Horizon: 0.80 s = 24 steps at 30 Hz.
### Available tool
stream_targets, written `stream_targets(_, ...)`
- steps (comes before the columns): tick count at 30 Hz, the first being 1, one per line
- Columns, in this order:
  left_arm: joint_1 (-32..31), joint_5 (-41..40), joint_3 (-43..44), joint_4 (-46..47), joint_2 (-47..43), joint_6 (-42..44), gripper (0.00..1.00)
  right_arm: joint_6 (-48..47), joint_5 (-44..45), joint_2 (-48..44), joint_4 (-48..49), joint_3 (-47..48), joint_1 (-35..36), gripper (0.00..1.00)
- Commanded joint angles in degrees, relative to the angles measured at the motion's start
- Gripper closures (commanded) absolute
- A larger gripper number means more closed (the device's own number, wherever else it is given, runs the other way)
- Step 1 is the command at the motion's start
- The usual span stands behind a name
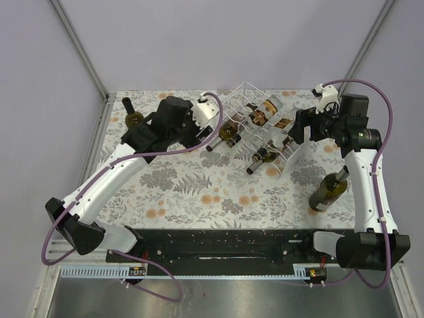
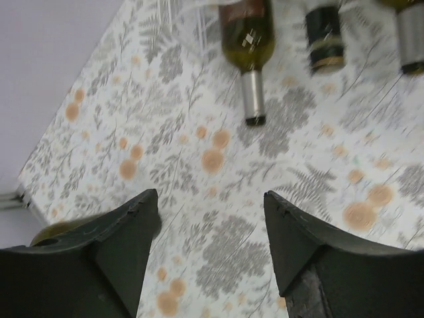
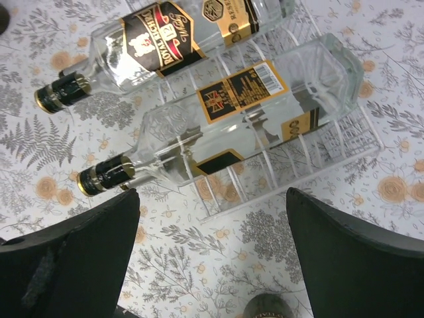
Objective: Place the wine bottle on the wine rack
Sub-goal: Pick up the wine bottle from the center of the board.
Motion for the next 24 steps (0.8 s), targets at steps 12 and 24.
stream_targets(12, 32.03, 3.62, 17.12, -15.79, 0.32, 1.56, 0.21, 1.65, -9.53, 6.38, 5.25, 4.05, 0.05, 0.01)
stream_targets(24, 45.68, 14.0, 23.72, -13.77, 13.05, -7.15, 0.19, 4.28, -9.0, 5.41, 7.8, 4.13, 2.16, 0.01)
